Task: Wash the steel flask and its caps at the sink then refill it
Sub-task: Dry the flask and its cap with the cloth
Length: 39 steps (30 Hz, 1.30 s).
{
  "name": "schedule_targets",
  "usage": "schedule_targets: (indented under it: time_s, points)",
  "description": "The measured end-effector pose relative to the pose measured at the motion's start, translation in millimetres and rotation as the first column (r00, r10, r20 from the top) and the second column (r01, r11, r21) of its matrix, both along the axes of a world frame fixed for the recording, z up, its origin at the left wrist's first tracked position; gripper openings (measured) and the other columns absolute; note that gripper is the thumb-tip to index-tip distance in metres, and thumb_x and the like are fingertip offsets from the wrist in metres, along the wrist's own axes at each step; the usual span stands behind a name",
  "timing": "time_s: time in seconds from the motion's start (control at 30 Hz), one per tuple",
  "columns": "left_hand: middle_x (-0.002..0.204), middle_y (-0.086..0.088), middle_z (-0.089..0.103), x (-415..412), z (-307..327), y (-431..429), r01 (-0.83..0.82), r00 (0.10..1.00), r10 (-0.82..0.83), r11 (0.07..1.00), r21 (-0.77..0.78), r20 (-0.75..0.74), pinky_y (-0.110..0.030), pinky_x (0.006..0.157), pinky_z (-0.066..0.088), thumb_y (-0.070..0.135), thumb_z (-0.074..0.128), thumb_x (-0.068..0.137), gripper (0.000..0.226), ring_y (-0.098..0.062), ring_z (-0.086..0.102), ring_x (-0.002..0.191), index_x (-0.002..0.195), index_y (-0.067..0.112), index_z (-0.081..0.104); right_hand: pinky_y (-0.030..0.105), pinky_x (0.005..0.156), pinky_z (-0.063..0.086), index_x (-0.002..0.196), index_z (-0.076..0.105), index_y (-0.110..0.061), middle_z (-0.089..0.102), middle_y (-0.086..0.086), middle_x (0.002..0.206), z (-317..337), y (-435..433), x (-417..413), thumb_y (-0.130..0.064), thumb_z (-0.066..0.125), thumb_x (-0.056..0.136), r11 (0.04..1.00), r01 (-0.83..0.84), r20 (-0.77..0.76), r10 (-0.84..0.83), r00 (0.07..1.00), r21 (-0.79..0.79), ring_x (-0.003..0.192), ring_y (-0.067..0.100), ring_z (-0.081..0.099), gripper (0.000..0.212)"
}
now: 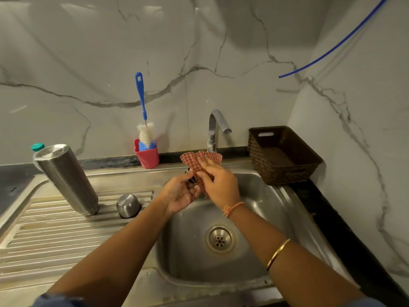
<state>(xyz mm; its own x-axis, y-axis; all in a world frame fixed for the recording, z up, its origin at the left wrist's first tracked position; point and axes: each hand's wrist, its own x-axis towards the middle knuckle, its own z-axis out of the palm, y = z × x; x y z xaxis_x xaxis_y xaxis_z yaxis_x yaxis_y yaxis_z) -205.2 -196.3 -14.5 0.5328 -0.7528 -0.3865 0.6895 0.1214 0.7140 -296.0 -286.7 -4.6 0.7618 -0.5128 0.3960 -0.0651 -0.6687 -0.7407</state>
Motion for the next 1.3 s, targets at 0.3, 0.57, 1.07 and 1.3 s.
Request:
schedule_targets:
  time_s: [0.3, 0.57, 1.07, 1.3]
  points:
    - [0.109, -0.016, 0.061, -3.1, -8.7, -3.1, -0.036, 0.999, 0.039, 0.997, -0.075, 0.028, -0.038, 0.085, 0.05, 0.016, 0.054, 0.092, 0.041, -0.025, 0.059, 0.092, 0.132, 0.011, 0.046, 0.018, 0.081, 0.05, 0.112, 0.066, -0.007, 0.068, 0.006, 0.107, -3.9, -3.8, -6.9, -0.024, 0.053, 0.094, 0.978, 0.07, -0.082, -0.054, 0.995, 0.199, 0.102, 0.021, 0.063, 0.027]
    - [0.094, -0.013, 0.065, -8.5, -1.3, -5.5, 0.025, 1.0, -0.027, 0.992, -0.124, -0.013, -0.028, 0.074, 0.056, 0.022, 0.057, 0.086, 0.029, -0.02, 0.062, 0.083, 0.11, 0.006, 0.057, 0.028, 0.095, 0.047, 0.131, 0.054, -0.017, 0.062, 0.004, 0.124, 15.9, -28.5, 0.1, -0.031, 0.049, 0.096, 0.925, -0.04, -0.071, 0.072, 0.995, 0.379, 0.113, 0.019, 0.058, 0.038]
    - [0.086, -0.012, 0.067, -9.9, -3.4, -3.1, -0.021, 0.998, 0.012, 0.991, -0.131, -0.069, -0.03, 0.074, 0.052, 0.029, 0.053, 0.089, 0.03, -0.019, 0.063, 0.078, 0.103, 0.004, 0.06, 0.029, 0.092, 0.05, 0.125, 0.058, -0.009, 0.064, 0.008, 0.119, 12.9, -32.3, -6.2, -0.022, 0.054, 0.094, 0.926, -0.063, -0.019, 0.076, 0.997, 0.373, 0.11, 0.023, 0.06, 0.034]
    - [0.107, -0.018, 0.063, -17.1, -8.4, -11.5, -0.049, 0.998, 0.051, 0.998, -0.034, 0.045, -0.048, 0.092, 0.048, 0.025, 0.042, 0.098, 0.033, -0.029, 0.061, 0.096, 0.115, 0.003, 0.06, 0.025, 0.104, 0.033, 0.135, 0.048, -0.022, 0.041, 0.004, 0.146, -16.1, 2.5, -11.3, -0.02, 0.052, 0.095, 0.987, 0.088, -0.006, -0.09, 0.996, -0.137, 0.129, 0.021, 0.043, 0.04]
